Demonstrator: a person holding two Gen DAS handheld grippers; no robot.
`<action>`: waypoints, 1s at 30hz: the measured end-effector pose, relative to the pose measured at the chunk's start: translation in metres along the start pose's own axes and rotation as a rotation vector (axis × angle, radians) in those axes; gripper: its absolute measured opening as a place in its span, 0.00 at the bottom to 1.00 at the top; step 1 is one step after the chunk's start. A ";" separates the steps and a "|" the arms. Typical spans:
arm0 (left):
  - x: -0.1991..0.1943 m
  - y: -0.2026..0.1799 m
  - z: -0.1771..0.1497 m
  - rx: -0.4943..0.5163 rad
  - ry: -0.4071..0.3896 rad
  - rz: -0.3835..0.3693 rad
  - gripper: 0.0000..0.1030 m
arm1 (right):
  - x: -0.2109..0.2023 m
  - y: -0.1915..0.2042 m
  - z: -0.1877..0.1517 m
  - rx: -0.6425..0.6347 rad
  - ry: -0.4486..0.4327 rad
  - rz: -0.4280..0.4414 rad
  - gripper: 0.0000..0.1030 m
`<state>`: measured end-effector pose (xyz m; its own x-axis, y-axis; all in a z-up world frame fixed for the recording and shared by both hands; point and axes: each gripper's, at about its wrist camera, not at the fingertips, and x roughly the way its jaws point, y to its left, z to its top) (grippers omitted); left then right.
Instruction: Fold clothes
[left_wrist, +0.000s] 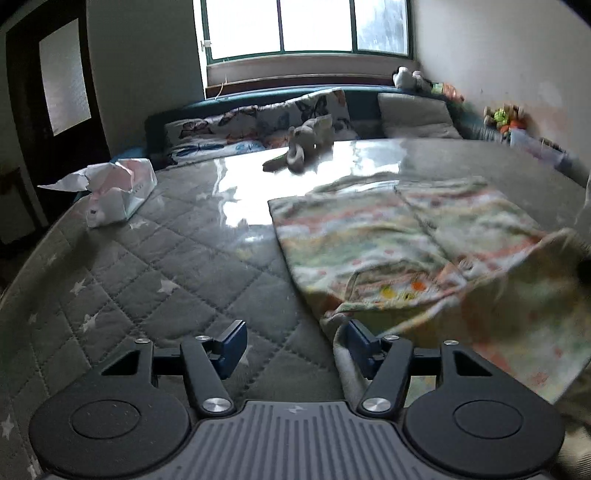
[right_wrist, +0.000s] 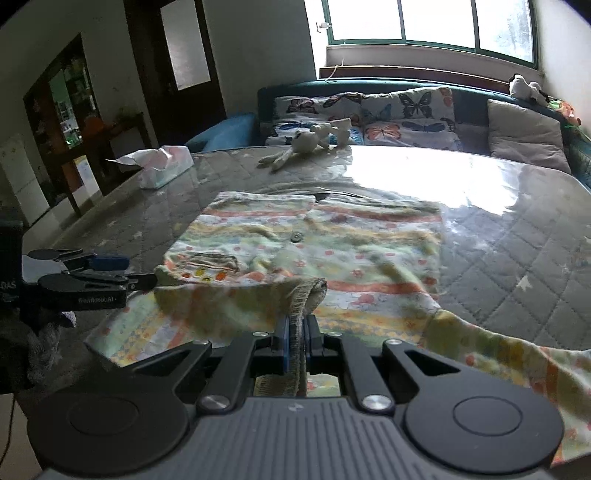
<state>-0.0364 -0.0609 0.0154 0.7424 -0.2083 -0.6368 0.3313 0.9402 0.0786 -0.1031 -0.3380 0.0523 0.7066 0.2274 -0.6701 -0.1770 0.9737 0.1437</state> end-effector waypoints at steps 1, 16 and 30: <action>-0.001 0.000 0.000 0.000 -0.002 0.000 0.63 | 0.001 -0.001 0.000 -0.002 0.003 -0.005 0.07; -0.019 0.005 0.007 -0.040 -0.062 0.029 0.62 | 0.013 -0.012 -0.010 0.012 0.048 -0.056 0.10; -0.011 -0.033 -0.003 0.109 -0.068 0.022 0.61 | 0.012 0.001 -0.023 -0.054 0.057 0.005 0.10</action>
<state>-0.0573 -0.0886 0.0177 0.7864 -0.2092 -0.5812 0.3730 0.9108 0.1768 -0.1107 -0.3345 0.0273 0.6659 0.2298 -0.7098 -0.2184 0.9697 0.1091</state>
